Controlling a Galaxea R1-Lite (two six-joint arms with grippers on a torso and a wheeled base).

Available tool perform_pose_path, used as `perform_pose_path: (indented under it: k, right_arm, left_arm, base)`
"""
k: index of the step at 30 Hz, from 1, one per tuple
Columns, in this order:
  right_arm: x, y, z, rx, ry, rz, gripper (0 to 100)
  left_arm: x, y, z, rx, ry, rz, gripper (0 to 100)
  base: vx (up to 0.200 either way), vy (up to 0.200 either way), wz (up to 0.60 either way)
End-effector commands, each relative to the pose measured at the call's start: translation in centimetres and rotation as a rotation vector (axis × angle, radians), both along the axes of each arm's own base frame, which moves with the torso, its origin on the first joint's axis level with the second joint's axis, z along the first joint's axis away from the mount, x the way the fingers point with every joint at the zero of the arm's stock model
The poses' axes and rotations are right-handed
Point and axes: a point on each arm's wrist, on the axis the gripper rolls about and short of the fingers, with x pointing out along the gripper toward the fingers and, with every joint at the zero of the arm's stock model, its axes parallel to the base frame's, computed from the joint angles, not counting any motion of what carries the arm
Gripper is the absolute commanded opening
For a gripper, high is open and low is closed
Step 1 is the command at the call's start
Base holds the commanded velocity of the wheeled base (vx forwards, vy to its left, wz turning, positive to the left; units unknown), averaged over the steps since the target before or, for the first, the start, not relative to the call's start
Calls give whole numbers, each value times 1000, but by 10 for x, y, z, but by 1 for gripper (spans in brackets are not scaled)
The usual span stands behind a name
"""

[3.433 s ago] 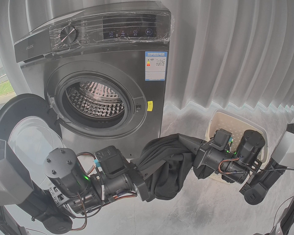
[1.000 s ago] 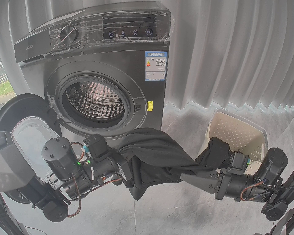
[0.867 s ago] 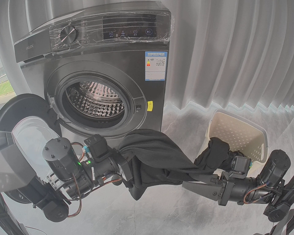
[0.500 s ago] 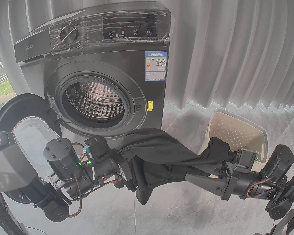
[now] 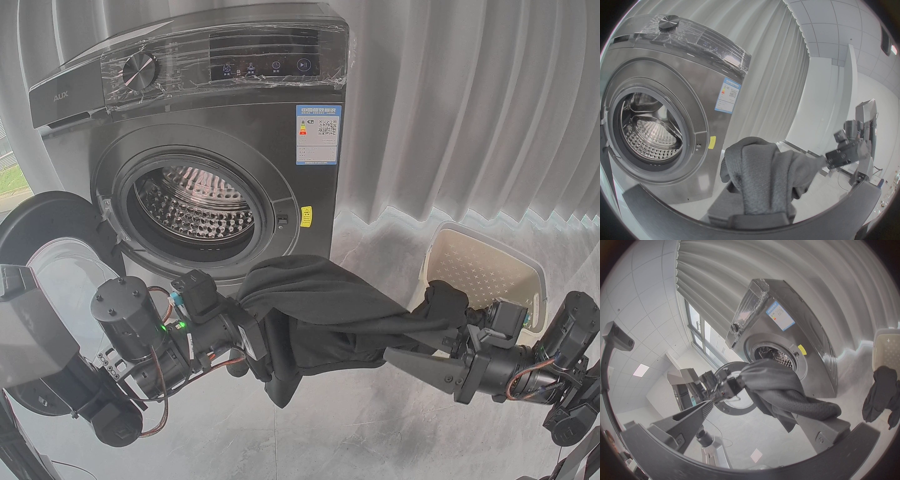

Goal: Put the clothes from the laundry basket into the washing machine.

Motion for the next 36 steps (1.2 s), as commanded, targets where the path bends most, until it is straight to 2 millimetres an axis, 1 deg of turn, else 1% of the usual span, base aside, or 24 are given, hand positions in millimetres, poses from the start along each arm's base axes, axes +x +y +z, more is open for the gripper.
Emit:
perform_pose_path:
  k: [1,3,8,11,15,18,21,22,26,29,30,31,36]
  right_arm:
    - [-6,-1,-17,-51,70,23,100]
    - [-6,2,-23,-69,90,33,100]
    - [-11,5,-32,-101,126,59,100]
    - [-20,4,-37,-123,153,89,100]
    - [-26,0,-40,-133,171,126,100]
    - [-23,-2,-43,-145,181,105,100]
    - [-14,-9,-51,-168,201,50,100]
    - [-14,-9,-51,-170,203,48,100]
    - [-4,-15,-64,-227,211,-4,100]
    - [2,-19,-78,-296,220,-43,100]
    - [2,-19,-78,-296,220,-43,100]
    - [5,-21,-85,-332,217,-58,100]
    - [8,-22,-87,-342,212,-69,100]
  left_arm:
    - [13,4,7,-27,-31,44,0]
    - [18,3,10,-45,-39,61,0]
    - [23,1,17,-99,-36,76,0]
    - [28,4,21,-112,-50,109,0]
    - [32,6,20,-113,-50,128,0]
    - [32,6,21,-116,-52,131,0]
    - [34,6,23,-121,-62,134,0]
    - [34,6,23,-123,-61,134,0]
    - [34,6,24,-125,-64,135,0]
    - [35,6,26,-128,-70,138,0]
    - [35,6,26,-128,-70,138,0]
    - [36,8,27,-132,-74,152,0]
    - [36,9,28,-134,-78,156,0]
  base:
    - [0,0,0]
    - [0,0,0]
    - [0,0,0]
    - [0,0,0]
    - [0,0,0]
    - [0,0,0]
    - [0,0,0]
    - [0,0,0]
    - [0,0,0]
    - [0,0,0]
    - [0,0,0]
    - [0,0,0]
    - [0,0,0]
